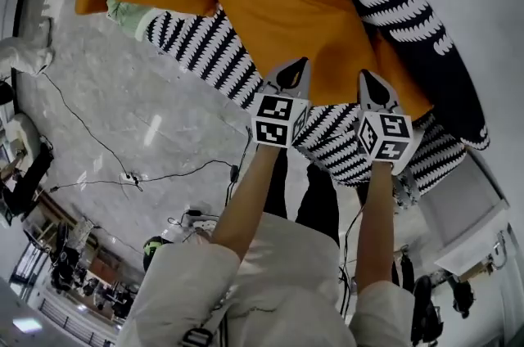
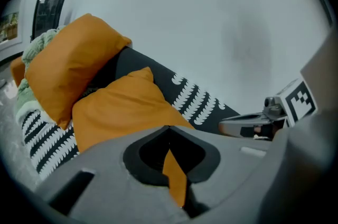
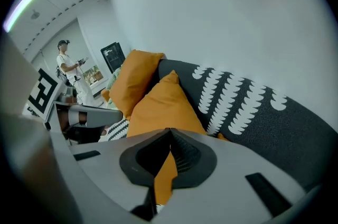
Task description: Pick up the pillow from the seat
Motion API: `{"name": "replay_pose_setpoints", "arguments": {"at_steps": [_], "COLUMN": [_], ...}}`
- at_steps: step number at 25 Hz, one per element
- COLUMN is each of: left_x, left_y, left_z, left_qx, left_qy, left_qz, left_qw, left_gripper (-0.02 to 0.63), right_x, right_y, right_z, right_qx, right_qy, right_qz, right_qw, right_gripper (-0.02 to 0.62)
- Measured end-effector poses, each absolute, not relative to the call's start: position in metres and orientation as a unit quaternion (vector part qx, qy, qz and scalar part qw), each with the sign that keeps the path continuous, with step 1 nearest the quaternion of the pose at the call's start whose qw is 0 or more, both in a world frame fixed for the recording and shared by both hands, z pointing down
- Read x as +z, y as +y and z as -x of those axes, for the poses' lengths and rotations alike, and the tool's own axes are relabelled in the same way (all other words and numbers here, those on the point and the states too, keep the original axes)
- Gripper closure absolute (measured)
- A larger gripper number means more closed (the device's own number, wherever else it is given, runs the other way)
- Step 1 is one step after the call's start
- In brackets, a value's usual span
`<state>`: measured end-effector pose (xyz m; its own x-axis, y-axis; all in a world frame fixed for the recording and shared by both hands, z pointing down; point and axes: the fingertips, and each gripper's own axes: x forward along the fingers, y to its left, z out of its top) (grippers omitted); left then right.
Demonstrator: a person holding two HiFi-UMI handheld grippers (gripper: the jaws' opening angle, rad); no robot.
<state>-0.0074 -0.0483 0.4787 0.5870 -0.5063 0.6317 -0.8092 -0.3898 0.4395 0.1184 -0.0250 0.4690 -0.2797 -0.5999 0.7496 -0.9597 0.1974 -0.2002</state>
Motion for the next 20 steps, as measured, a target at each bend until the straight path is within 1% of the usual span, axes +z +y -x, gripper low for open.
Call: {"name": "replay_pose_setpoints", "arguments": {"at_steps": [6,13,17,20], "left_x": [0.507,0.528,0.549,0.563], "left_y": [-0.062,-0.089,-0.084,-0.072], "left_z": [-0.019,-0.059,-0.076,-0.076], "left_qx": [0.228,0.225,0.231,0.233], "left_qy": [-0.376,-0.376,-0.387,-0.396], "left_qz": [-0.812,-0.822,-0.817,-0.810], "left_qw": [0.384,0.364,0.360,0.365], "left_gripper": [0.600,0.600,0.600,0.600], "right_x": [0.491,0.516,0.524,0.530], "right_y": [-0.040,-0.077,-0.094,-0.099], "right_z": [-0.133,-0.146,-0.165,-0.163], "right_qx": [0.353,0.349,0.359,0.377], "right_qy": [-0.708,-0.734,-0.752,-0.773], "right_qz": [-0.545,-0.519,-0.500,-0.464], "right_qw": [0.277,0.265,0.236,0.211], "right_gripper": [0.588,0.588,0.588,0.578]}}
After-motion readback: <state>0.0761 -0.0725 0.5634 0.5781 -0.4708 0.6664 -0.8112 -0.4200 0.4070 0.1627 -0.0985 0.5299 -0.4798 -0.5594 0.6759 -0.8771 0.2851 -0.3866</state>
